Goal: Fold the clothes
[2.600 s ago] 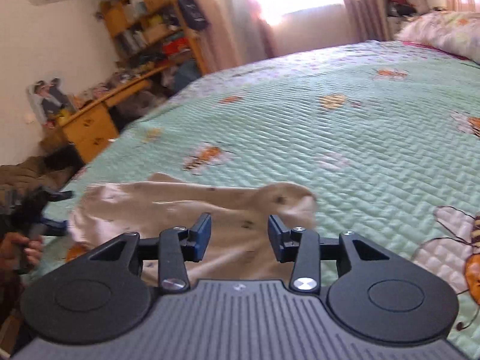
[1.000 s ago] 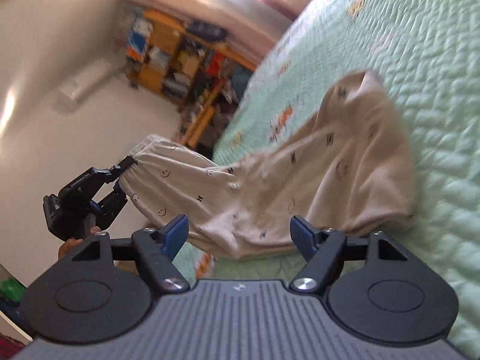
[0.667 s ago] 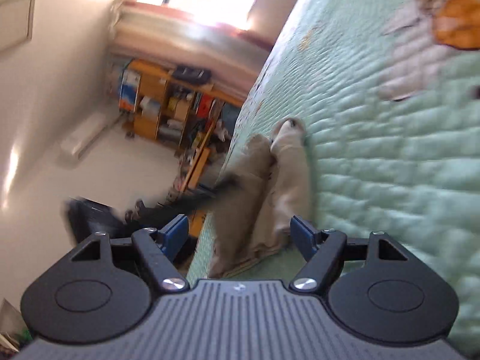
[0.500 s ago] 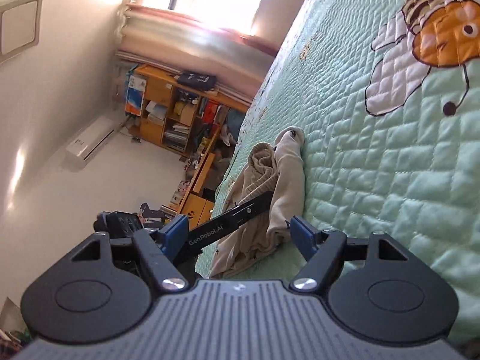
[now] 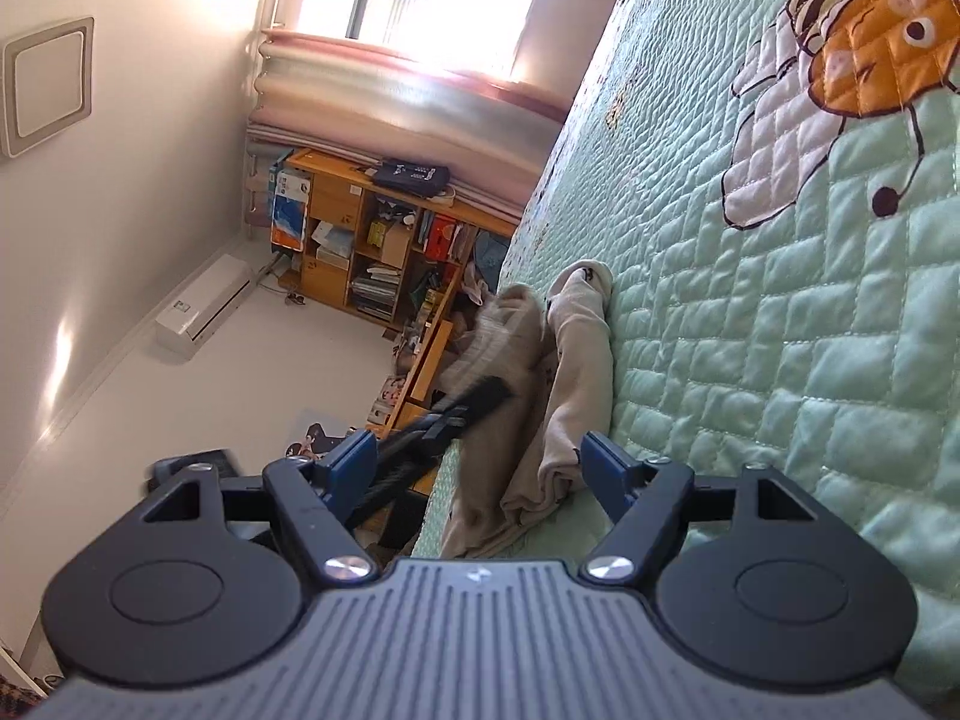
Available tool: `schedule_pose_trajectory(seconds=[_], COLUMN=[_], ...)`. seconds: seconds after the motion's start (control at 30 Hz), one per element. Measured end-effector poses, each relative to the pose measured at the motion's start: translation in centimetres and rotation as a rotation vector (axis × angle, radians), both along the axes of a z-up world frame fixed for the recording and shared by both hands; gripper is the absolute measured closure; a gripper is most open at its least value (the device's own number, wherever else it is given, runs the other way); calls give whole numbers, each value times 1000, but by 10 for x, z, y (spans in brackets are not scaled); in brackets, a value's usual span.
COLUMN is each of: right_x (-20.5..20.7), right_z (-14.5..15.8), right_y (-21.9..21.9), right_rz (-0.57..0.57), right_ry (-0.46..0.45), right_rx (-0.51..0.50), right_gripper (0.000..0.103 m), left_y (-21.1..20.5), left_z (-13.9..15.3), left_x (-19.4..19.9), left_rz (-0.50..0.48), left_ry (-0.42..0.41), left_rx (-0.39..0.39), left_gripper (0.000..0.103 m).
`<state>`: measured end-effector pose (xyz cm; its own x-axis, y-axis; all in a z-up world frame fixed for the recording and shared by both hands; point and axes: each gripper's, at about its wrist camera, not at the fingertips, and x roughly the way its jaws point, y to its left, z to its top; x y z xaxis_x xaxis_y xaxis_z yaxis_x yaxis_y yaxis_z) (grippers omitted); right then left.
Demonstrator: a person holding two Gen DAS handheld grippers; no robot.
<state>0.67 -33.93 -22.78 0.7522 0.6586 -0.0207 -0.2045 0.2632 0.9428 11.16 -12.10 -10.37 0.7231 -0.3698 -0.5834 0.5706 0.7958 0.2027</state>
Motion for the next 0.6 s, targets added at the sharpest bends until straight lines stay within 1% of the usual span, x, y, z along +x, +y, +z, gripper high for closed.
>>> schedule_pose_trajectory(seconds=[0.07,0.1,0.13,0.17,0.2,0.27,0.3,0.33,0.43,0.47,0.5,0.57,0.6], right_x=[-1,-1,-1,-2,-2,-1,-1,-1,2,3,5,10,14], right_z=[-3,-4,-5,-6,-5,-3,-3,-2,6,12,17,33,44], right_y=[-1,-1,-1,-2,-1,-1,-1,-1,1,2,4,6,9], right_rz=[0,-1,-2,-3,-3,-3,-3,-2,3,7,11,20,29], right_ry=[-4,-4,-4,-5,-6,-9,-7,-5,-2,-5,-9,-39,-52], right_rx=[3,5,7,10,11,16,17,17,-14,-29,-44,-87,-132], right_gripper=[27,27,27,27,27,27,27,27,27,27,27,27,27], left_y=[-6,-9,-12,-14,-12,-4,0,11,47,61,77,111,130], left_z=[-8,-15,-23,-31,-34,-28,-23,-19,-4,-1,-1,-3,-4], left_x=[-8,-8,-7,-6,-7,-13,-18,-23,-36,-39,-39,-32,-25], left_rz=[-68,-78,-78,-78,-80,-122,-154,-159,-141,-94,-17,170,248], left_ry=[11,24,41,57,69,82,90,91,83,69,51,27,34], left_rx=[22,45,69,94,78,4,-44,-100,-273,-321,-356,-394,-418], left_gripper=[84,80,72,72,70,60,45,35,33,32,29,28,28])
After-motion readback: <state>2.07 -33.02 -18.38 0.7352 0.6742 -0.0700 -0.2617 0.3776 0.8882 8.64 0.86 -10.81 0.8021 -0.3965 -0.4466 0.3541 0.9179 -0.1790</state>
